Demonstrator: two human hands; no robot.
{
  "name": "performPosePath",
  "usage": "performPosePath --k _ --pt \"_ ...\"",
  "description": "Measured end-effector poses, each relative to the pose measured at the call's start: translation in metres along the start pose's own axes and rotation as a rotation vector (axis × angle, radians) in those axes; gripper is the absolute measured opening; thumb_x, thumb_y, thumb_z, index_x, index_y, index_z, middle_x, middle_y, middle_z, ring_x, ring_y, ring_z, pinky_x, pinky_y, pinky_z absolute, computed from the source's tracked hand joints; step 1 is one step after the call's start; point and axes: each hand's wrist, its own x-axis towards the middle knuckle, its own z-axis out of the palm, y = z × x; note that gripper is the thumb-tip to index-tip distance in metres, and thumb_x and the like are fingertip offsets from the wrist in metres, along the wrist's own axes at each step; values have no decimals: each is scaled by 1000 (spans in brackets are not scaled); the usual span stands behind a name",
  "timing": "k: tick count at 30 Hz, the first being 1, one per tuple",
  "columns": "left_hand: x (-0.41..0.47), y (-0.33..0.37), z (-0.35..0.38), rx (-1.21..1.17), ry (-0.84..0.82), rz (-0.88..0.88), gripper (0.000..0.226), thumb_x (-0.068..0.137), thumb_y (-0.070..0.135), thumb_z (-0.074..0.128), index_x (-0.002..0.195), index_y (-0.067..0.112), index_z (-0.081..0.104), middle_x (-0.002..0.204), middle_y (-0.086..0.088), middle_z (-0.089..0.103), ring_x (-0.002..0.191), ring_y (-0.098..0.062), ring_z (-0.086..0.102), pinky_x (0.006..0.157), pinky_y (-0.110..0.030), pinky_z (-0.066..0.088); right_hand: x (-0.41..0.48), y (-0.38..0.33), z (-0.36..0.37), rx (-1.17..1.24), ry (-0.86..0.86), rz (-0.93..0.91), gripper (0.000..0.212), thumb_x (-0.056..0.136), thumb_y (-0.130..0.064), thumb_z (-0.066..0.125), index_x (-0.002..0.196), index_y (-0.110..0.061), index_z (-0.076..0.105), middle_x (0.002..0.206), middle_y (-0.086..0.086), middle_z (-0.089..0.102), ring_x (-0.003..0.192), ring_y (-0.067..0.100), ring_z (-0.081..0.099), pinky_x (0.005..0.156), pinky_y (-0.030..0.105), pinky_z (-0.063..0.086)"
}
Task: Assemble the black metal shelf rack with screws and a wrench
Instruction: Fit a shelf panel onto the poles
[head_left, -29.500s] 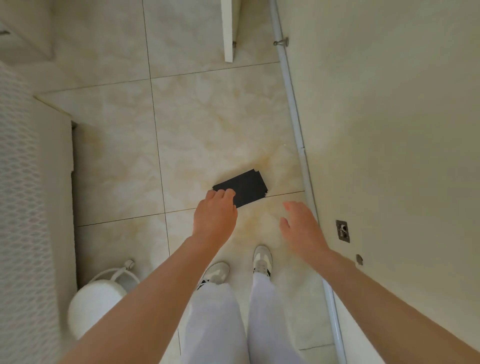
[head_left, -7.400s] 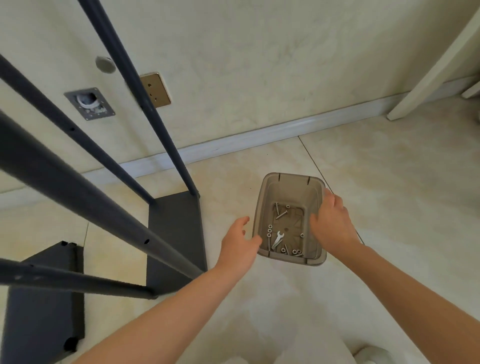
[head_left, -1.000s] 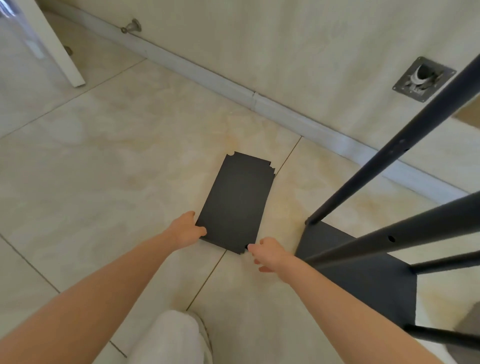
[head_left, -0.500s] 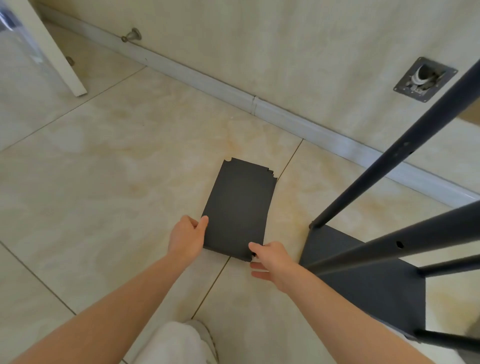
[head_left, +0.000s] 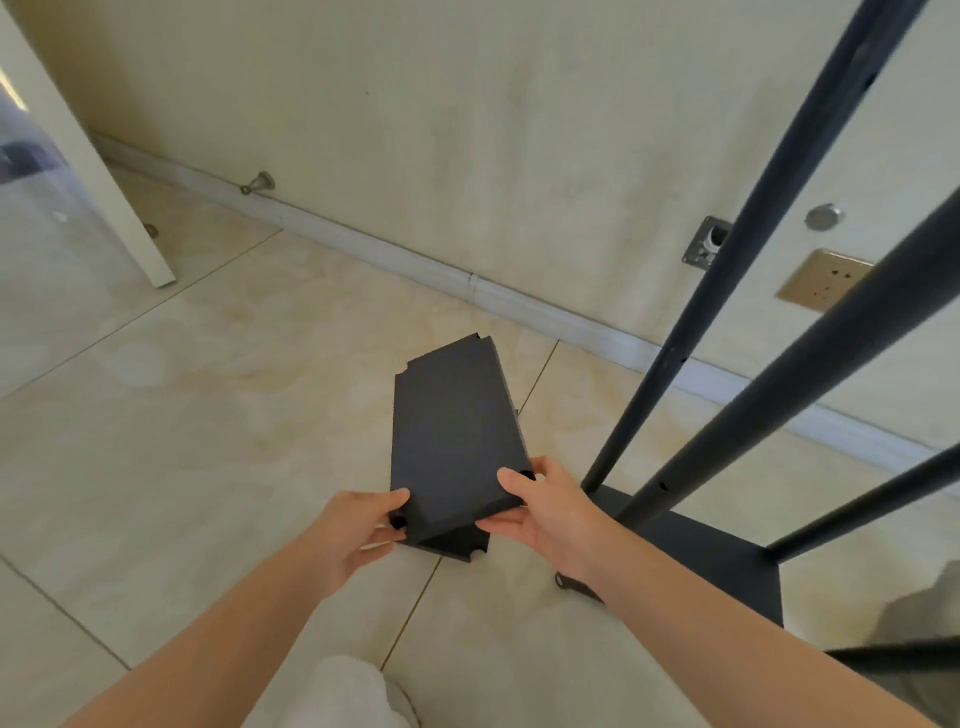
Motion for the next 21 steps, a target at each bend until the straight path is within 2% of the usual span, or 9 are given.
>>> performPosePath --k 3,5,8,13,14,16,19,21 --pt "-22 12 -14 84 -50 63 22 95 17 67 114 5 68 116 -10 70 102 -27 70 95 -41 51 -36 -18 -9 -244 -40 -146 30 97 -10 59 123 -18 45 121 11 62 98 29 71 78 41 62" --pt "-37 25 -22 65 -20 139 28 96 17 66 121 6 61 124 -8 66 104 -28 68 97 -42 50 -62 -34 -13 -423 -53 -232 28 97 -12 59 120 -23 47 115 5 67 95 21 72 75 32 61" --pt "-64 53 -31 67 75 296 52 99 23 63 145 10 43 139 -8 54 114 -29 62 103 -44 48 -104 -52 -17 -606 -62 -335 25 99 -14 57 116 -28 46 115 -2 67 98 14 69 77 24 60" --pt "-114 92 -40 80 138 527 75 97 34 63 158 22 20 161 -4 30 138 -32 44 114 -50 38 -172 -55 -29 -832 -39 -445 20 101 -18 53 112 -32 45 114 -7 66 102 14 66 89 31 58" --pt "-124 97 -42 109 133 562 74 97 37 62 158 23 21 162 -1 29 141 -30 41 115 -49 36 -186 -57 -34 -850 -34 -458 19 101 -19 53 111 -32 45 113 -9 66 102 14 66 88 30 58" --pt "-145 104 -42 159 73 621 62 98 42 59 153 26 34 153 7 42 140 -23 40 116 -44 33 -213 -63 -45 -872 -32 -482 17 101 -18 53 110 -31 47 111 -10 67 99 10 67 85 26 58" --pt "-174 115 -36 262 -52 695 24 102 38 54 124 33 60 118 25 66 126 -9 53 106 -32 34 -251 -75 -64 -866 -23 -483 16 100 -17 53 110 -28 49 111 -7 69 98 10 68 89 28 58" --pt "-193 118 -29 313 -136 755 20 103 33 53 118 31 66 114 18 72 118 -9 62 98 -28 42 -275 -81 -81 -843 2 -479 17 100 -16 54 112 -27 50 115 -4 68 102 14 67 92 32 57"
